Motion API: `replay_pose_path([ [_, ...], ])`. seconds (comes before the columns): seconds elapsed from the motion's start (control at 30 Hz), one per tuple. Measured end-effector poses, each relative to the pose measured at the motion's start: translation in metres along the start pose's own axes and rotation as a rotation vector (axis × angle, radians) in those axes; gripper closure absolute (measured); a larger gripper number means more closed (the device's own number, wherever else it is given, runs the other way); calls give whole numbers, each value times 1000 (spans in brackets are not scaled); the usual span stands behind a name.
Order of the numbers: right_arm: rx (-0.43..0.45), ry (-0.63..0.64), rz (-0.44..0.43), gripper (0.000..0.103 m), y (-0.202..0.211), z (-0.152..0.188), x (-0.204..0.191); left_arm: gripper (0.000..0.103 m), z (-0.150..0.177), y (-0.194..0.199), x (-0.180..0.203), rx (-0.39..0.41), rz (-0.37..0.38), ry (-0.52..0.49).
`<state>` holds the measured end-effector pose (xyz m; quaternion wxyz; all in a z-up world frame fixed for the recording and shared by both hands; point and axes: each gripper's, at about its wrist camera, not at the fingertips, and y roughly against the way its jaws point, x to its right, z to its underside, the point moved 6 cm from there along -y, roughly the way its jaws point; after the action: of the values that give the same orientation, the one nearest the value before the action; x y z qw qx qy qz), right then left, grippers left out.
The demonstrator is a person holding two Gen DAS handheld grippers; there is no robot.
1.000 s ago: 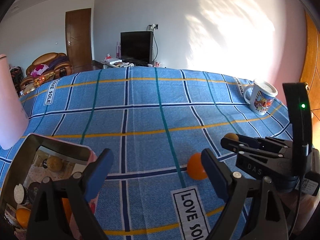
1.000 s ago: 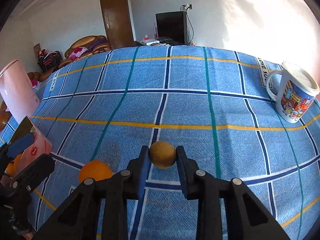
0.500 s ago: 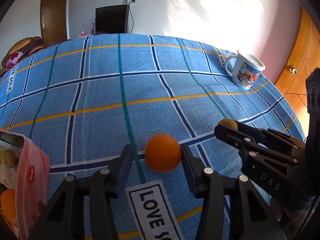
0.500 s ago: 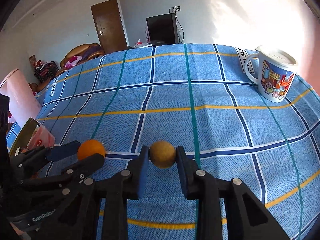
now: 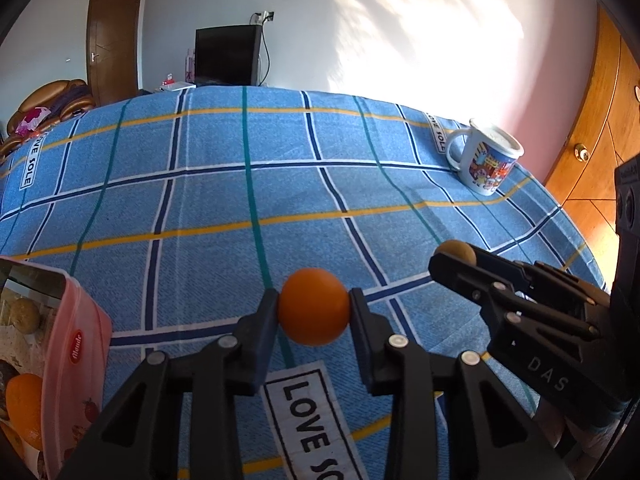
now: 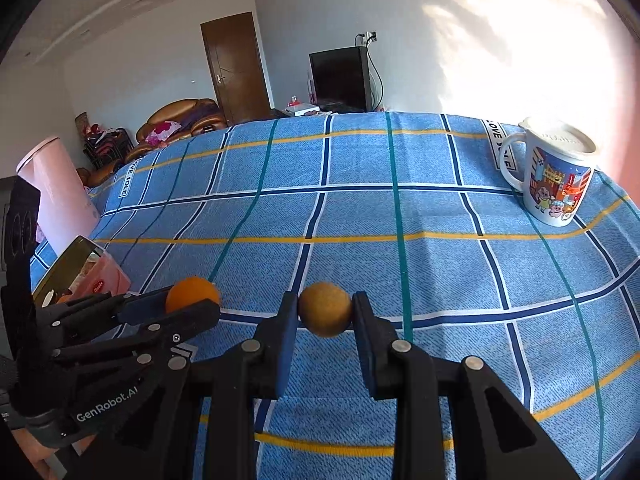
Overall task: Organize fruits
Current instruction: 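Lift the tan fruit and small orange and carry them toward the tin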
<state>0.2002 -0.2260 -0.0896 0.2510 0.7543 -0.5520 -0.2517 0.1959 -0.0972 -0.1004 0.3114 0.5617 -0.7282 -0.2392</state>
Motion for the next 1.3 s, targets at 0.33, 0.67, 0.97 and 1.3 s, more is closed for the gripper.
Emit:
replay_pose_path([
  [0.33, 58, 5, -31, 74, 11, -3, -3, 66, -4, 14, -5, 72, -8, 17],
  [0.67, 106, 11, -39, 74, 21, -5, -6, 66, -5, 25, -4, 132, -40, 3],
  [0.97, 145, 10, -46, 74, 29, -6, -6, 66, -6, 33, -3, 174, -56, -6],
  [1.3, 174, 7, -49, 74, 36, -6, -7, 66, -6, 40, -4, 206, -71, -8],
])
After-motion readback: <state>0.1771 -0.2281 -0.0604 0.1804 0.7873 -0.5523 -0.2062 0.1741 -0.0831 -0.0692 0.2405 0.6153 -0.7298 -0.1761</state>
